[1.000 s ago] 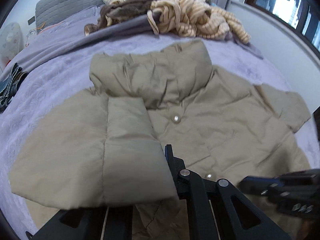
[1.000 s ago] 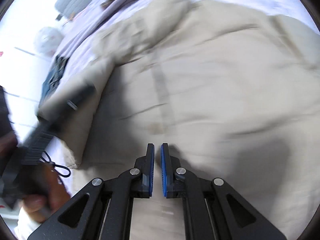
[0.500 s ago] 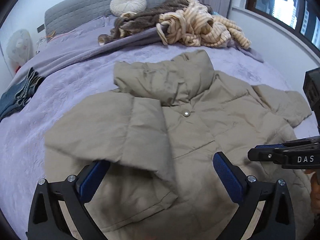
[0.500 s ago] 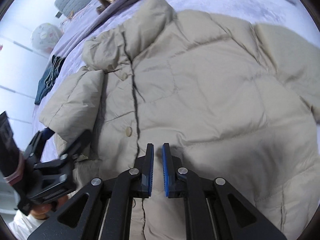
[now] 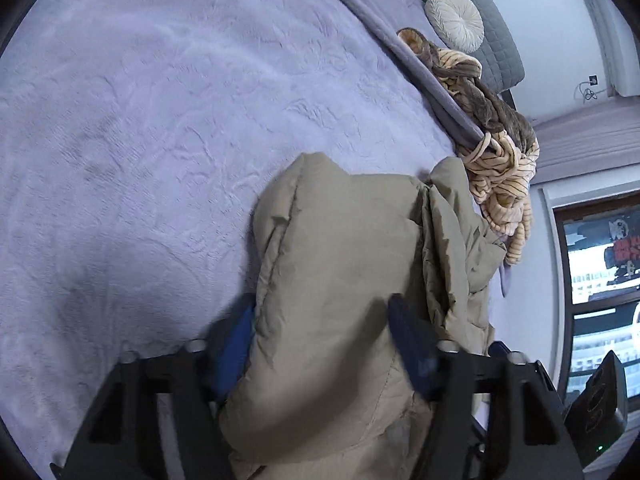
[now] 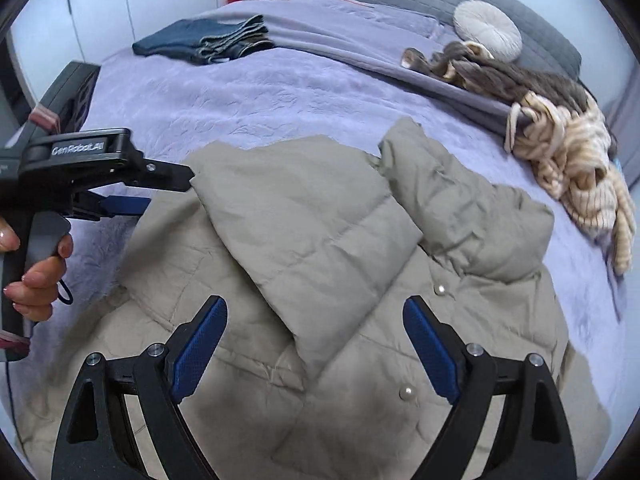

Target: Fold large clothes

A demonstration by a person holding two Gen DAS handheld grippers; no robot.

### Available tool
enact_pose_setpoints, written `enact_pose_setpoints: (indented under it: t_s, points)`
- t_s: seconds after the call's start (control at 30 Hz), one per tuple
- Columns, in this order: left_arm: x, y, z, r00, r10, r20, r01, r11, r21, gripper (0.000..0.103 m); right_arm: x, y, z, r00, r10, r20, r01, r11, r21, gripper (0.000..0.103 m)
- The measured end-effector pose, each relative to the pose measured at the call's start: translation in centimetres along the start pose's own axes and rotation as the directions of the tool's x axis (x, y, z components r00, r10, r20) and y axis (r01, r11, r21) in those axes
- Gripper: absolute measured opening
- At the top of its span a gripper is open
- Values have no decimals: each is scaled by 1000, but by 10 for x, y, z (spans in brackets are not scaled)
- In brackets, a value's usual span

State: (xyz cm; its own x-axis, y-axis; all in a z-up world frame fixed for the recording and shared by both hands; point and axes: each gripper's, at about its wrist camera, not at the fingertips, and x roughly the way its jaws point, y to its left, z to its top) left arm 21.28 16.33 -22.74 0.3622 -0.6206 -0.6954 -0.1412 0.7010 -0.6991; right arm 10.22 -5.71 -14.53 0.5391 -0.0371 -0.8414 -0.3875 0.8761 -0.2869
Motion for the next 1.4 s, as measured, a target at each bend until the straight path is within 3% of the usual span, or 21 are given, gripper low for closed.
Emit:
enact_pose_setpoints:
  t_s: [0.03,0.13,0.2,0.3,0.4,0.47,0.53,0.6,0.63,0.67,0.83,0.9,0.97,1.03,1.07,1.23,1.3,1.4]
  points:
    - [3,-3,-1,1000,6,7,-6,1000,16,30,6,4,4,1000,-26,-2,26,999,-20,92]
    - [0,-20,-6,992,98,80,-108,986,126,22,22,1,15,996,-92,-12,91,995,-43,92]
    - [-1,-29,-11,979,168,119,-189,963,191,22,24,-17,18,990,-139,2,139,990,6,92]
    - [2,-38,-12,959,237,152,-270,929,251,22,19,-65,7,981,-192,1,189,967,172,92]
    - [8,-41,-13,944,283,171,-323,898,297,22,22,-119,-26,992,-117,-38,123,915,385,90]
    - [13,-42,-12,936,306,173,-347,884,315,22,29,-150,-53,999,45,-29,-21,838,545,79]
    - [19,-42,-12,932,319,170,-359,876,321,22,44,-175,-79,966,258,28,-203,681,703,9]
    - [21,-44,-13,922,345,176,-386,861,332,22,52,-186,-96,945,318,71,-249,564,788,7]
    - [20,-47,-14,915,360,182,-402,852,337,22,54,-188,-101,937,335,96,-268,519,812,6]
    - [17,-50,-14,908,373,191,-417,842,341,22,53,-189,-103,935,338,108,-276,501,820,6]
    - [-23,-74,-17,880,343,328,-445,835,323,22,36,-185,-97,940,310,143,-298,540,787,6]
    - [-21,-79,-16,887,329,325,-431,843,323,22,34,-188,-100,939,309,152,-303,535,788,6]
    - [0,-79,-17,880,377,290,-463,815,348,22,35,-189,-106,944,297,142,-287,532,796,6]
    - [22,-73,-25,854,438,282,-518,767,379,22,37,-191,-119,950,287,125,-263,515,816,6]
    - [30,-69,-28,849,450,279,-528,757,386,22,39,-192,-128,950,289,119,-256,498,828,6]
    - [39,-63,-35,842,459,284,-539,751,382,22,38,-196,-166,948,294,118,-243,437,866,8]
    - [36,-68,-33,836,474,276,-548,740,389,22,24,-203,-176,967,242,84,-187,444,876,12]
    - [18,-82,-31,834,457,309,-549,740,387,22,-7,-218,-182,997,79,-7,-31,470,882,18]
